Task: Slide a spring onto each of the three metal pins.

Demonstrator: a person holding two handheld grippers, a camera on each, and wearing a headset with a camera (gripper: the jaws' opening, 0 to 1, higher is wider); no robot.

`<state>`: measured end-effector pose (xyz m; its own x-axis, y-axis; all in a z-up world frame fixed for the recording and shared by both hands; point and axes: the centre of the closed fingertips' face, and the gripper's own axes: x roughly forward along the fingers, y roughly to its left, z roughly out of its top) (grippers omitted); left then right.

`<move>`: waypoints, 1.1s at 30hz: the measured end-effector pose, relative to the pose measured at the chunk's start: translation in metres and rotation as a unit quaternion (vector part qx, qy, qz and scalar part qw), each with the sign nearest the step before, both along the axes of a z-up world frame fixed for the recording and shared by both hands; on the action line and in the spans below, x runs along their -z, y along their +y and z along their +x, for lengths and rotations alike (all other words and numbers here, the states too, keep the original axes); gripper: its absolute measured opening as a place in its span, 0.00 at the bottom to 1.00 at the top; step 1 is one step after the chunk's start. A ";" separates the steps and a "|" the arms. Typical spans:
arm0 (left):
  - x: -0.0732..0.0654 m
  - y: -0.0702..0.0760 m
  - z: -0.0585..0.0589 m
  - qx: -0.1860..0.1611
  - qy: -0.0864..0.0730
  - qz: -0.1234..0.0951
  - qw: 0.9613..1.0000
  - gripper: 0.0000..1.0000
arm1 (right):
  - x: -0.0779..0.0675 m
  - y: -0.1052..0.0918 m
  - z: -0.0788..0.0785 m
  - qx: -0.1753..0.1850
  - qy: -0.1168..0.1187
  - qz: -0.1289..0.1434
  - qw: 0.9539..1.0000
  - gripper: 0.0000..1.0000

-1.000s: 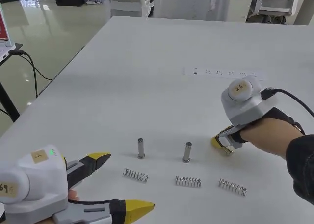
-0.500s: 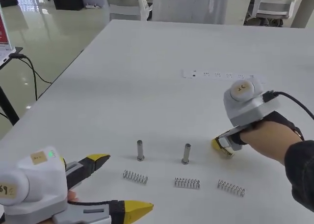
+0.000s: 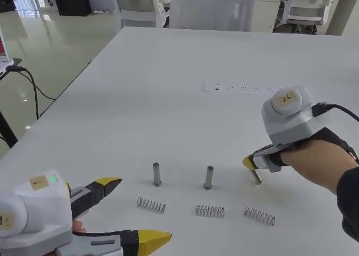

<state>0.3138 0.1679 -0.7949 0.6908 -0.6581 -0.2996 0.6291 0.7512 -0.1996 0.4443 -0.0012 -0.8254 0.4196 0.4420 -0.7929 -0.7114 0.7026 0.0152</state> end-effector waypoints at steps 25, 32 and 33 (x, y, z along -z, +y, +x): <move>-0.006 -0.003 -0.002 0.009 -0.007 0.002 1.000 0.90 | -0.006 -0.005 -0.016 -0.007 -0.009 -0.004 1.000 0.05; -0.005 -0.003 -0.002 0.009 -0.006 0.002 1.000 0.90 | -0.005 -0.006 -0.018 -0.011 -0.011 -0.007 1.000 0.05; -0.005 -0.003 -0.002 0.009 -0.005 0.002 1.000 0.90 | -0.005 -0.006 -0.019 -0.012 -0.012 -0.006 1.000 0.05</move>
<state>0.3116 0.1651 -0.7900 0.6820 -0.6690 -0.2957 0.6444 0.7408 -0.1896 0.4256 -0.0073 -0.8202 0.4278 0.4418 -0.7886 -0.7276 0.6859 -0.0104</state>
